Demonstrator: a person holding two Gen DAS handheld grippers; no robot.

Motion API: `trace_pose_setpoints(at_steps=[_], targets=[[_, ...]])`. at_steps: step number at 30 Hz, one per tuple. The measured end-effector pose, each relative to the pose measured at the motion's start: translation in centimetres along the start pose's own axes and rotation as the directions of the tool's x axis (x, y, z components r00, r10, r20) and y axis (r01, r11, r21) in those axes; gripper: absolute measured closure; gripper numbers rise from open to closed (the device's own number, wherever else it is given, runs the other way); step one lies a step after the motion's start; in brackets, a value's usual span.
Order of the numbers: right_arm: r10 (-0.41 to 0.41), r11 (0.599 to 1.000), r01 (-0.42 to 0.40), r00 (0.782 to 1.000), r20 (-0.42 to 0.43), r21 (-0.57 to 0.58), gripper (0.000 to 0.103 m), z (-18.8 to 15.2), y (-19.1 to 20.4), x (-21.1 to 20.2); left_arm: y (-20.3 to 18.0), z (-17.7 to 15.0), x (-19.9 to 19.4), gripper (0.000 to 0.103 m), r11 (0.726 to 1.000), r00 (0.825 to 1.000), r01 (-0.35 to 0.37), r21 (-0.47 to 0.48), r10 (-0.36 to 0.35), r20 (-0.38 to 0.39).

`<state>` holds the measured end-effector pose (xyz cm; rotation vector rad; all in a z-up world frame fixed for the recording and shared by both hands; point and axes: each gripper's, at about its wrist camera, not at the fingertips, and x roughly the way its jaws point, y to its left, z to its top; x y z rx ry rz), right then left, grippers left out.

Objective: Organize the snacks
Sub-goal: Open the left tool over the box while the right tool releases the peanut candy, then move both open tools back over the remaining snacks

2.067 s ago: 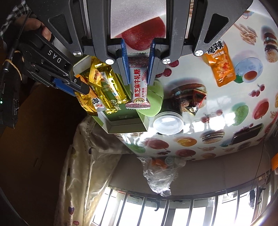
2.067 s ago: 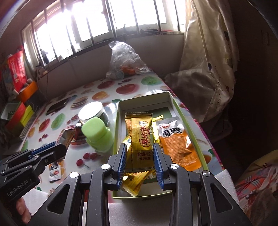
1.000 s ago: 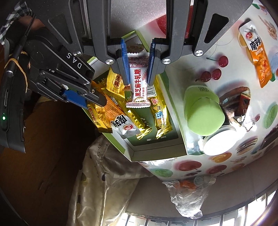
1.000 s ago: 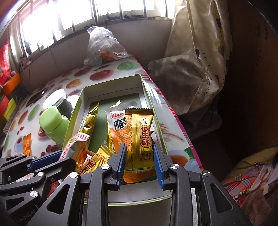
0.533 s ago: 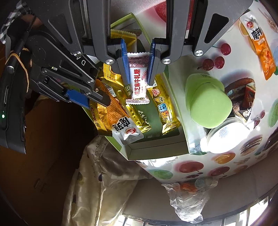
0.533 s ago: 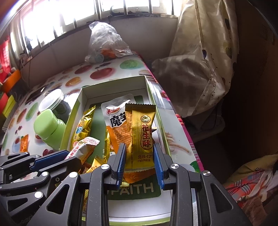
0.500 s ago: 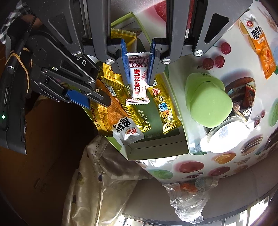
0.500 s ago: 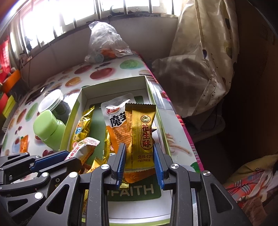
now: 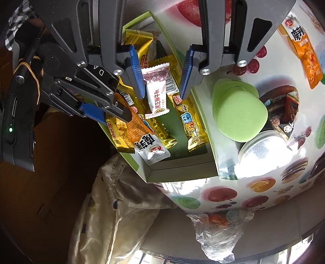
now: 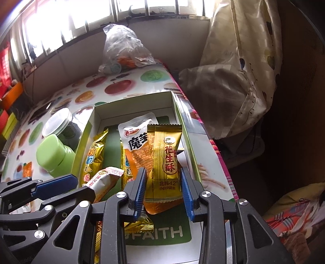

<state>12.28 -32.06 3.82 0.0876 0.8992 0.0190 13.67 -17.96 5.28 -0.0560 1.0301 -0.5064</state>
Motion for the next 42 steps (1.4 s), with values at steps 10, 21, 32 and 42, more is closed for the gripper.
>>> trace_pose_setpoints(at_steps=[10, 21, 32, 42], targets=[[-0.013, 0.999, 0.012, 1.000, 0.021, 0.030, 0.059, -0.4, 0.1, -1.6, 0.4, -0.5, -2.1, 0.064, 1.000, 1.000, 0.003, 0.000, -0.003, 0.030], [-0.002, 0.996, -0.004, 0.997, 0.077, 0.087, 0.058, -1.6, 1.1, -5.2, 1.5, -1.8, -5.8, 0.059, 1.000, 0.995, -0.025, 0.004, 0.025, 0.093], [0.048, 0.998, -0.052, 0.993, 0.106, 0.040, 0.058, -2.3, 5.0, -7.2, 4.0, -3.7, -8.7, 0.059, 0.993, 0.984, -0.114, -0.009, 0.115, 0.133], [0.116, 0.993, -0.113, 0.989, 0.092, -0.038, 0.057, -2.6, 9.2, -7.0, 7.0, -4.9, -11.0, 0.059, 0.982, 0.968, -0.180, -0.051, 0.186, 0.169]])
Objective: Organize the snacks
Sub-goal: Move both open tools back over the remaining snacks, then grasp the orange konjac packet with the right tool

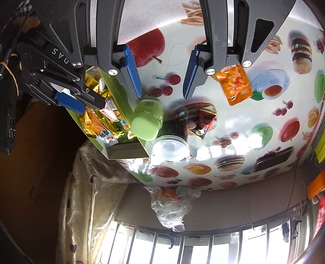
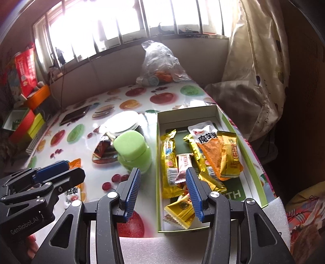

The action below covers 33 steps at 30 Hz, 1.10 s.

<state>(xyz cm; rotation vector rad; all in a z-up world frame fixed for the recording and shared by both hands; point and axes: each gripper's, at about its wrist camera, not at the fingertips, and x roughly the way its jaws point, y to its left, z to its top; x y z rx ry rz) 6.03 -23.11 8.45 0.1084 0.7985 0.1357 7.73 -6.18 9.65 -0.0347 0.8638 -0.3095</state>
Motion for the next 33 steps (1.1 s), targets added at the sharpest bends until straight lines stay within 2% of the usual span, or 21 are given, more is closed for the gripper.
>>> trace_pose_setpoints(at_steps=[8, 14, 23, 27, 33], targets=[[0.057, 0.996, -0.059, 0.998, -0.033, -0.065, 0.057, -0.3, 3.5, 1.2, 3.8, -0.7, -0.8, 0.059, 0.998, 1.000, -0.023, -0.063, 0.024, 0.011], [0.120, 0.985, -0.129, 0.990, -0.076, -0.119, 0.057, -0.5, 6.9, 3.1, 7.8, -1.4, -1.4, 0.059, 0.987, 0.996, -0.084, -0.134, 0.086, 0.008], [0.216, 0.952, -0.246, 0.962, -0.169, -0.184, 0.051, -1.4, 12.0, 6.4, 13.1, -3.0, -2.2, 0.059, 0.960, 0.987, -0.160, -0.228, 0.162, -0.007], [0.258, 0.933, -0.302, 0.940, -0.224, -0.194, 0.047, -2.1, 14.0, 8.0, 14.5, -3.7, -2.4, 0.059, 0.951, 0.984, -0.176, -0.254, 0.179, -0.013], [0.251, 0.914, -0.315, 0.934, -0.254, -0.256, 0.046, -3.0, 16.7, 9.4, 15.8, -4.4, -2.2, 0.059, 0.940, 0.982, -0.186, -0.287, 0.185, -0.030]])
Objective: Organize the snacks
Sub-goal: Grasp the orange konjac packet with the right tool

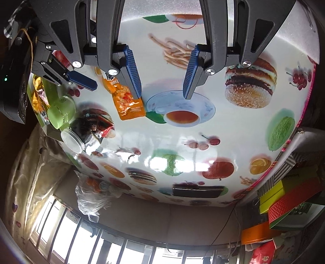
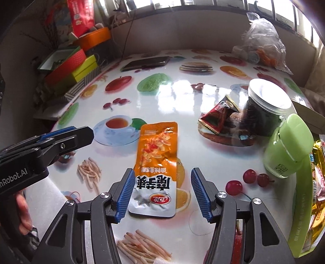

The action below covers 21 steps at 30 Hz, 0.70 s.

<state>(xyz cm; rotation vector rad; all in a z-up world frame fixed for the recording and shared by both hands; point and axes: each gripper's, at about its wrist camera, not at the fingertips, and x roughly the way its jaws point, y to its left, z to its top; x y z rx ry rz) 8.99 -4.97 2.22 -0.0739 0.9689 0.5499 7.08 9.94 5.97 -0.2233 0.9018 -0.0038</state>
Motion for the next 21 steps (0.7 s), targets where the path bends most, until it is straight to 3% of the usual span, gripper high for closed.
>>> trace_pose_setpoints(at_steps=[5, 15, 21], targets=[[-0.021, 0.999, 0.020, 0.999, -0.025, -0.033, 0.044, 0.1, 1.2, 1.3, 0.5, 0.0, 0.1, 0.059, 1.000, 1.000, 0.003, -0.015, -0.003, -0.003], [-0.116, 0.988, 0.116, 0.993, 0.005, -0.102, 0.041, -0.4, 2.5, 2.0, 0.9, -0.2, 0.4, 0.059, 1.000, 1.000, 0.012, -0.025, -0.012, -0.014], [-0.135, 0.987, 0.136, 0.991, 0.015, -0.086, 0.051, -0.7, 2.0, 1.6, 1.1, -0.2, 0.5, 0.059, 0.999, 1.000, 0.013, -0.032, -0.014, -0.017]])
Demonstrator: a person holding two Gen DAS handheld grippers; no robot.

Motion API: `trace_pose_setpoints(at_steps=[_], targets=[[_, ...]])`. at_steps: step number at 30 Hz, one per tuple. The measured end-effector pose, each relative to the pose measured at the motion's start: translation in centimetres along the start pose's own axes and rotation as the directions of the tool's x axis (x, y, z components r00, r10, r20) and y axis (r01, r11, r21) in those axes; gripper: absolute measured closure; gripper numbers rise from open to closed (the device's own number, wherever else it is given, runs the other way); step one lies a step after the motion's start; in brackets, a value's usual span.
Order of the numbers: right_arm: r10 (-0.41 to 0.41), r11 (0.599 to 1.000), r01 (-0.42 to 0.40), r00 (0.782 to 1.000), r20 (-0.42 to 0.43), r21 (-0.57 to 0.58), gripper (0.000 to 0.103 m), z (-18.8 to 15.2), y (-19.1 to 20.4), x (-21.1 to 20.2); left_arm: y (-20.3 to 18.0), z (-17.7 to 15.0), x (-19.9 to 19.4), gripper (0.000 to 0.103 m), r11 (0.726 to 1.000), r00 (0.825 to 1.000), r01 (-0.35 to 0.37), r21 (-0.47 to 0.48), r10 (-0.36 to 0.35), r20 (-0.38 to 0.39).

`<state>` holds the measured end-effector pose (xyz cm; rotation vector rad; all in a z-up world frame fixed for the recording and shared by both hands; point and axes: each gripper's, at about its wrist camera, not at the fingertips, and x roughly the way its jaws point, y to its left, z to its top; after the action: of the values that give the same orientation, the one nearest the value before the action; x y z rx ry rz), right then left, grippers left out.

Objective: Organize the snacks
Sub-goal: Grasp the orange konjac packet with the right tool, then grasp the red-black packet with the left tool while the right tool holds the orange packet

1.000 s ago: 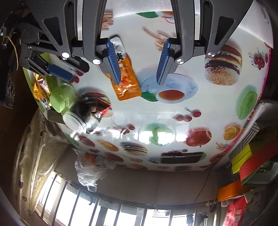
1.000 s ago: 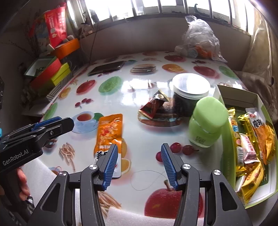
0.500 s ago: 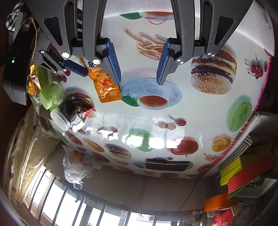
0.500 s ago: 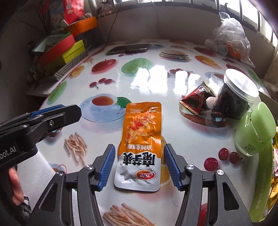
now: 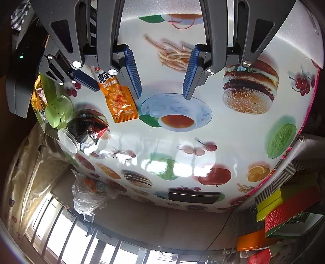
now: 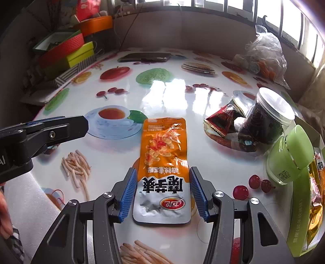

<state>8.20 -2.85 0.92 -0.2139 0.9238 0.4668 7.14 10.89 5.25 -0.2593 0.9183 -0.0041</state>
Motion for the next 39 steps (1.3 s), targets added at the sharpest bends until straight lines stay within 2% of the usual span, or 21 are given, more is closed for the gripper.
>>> trace_pose_setpoints(at_steps=[5, 11, 17, 24, 32, 39], targets=[[-0.008, 1.000, 0.008, 1.000, 0.008, 0.017, 0.061, -0.2, -0.3, -0.2, -0.2, 0.0, -0.1, 0.059, 1.000, 1.000, 0.004, -0.001, -0.004, -0.001], [-0.003, 0.999, 0.002, 1.000, 0.015, 0.034, 0.067, -0.4, -0.7, -0.6, -0.5, -0.1, -0.1, 0.059, 1.000, 1.000, 0.002, 0.001, -0.002, -0.003], [0.007, 0.997, -0.009, 0.999, 0.040, 0.073, 0.069, -0.8, -1.8, -1.5, -1.0, 0.0, 0.4, 0.059, 1.000, 1.000, 0.010, 0.013, -0.010, -0.011], [0.022, 0.995, -0.029, 0.997, 0.077, 0.091, 0.069, -1.8, -3.5, -4.0, -2.2, 0.5, 1.8, 0.059, 0.997, 0.997, 0.061, 0.041, -0.059, -0.046], [-0.078, 0.992, 0.060, 0.985, 0.156, 0.112, 0.069, -2.7, -5.8, -8.1, -4.4, 1.8, 3.2, 0.059, 0.989, 0.992, 0.110, 0.098, -0.103, -0.073], [-0.172, 0.971, 0.129, 0.962, 0.212, 0.202, 0.069, -3.3, -9.2, -11.3, -7.2, 3.4, 4.7, 0.059, 0.974, 0.984, 0.166, 0.157, -0.153, -0.092]])
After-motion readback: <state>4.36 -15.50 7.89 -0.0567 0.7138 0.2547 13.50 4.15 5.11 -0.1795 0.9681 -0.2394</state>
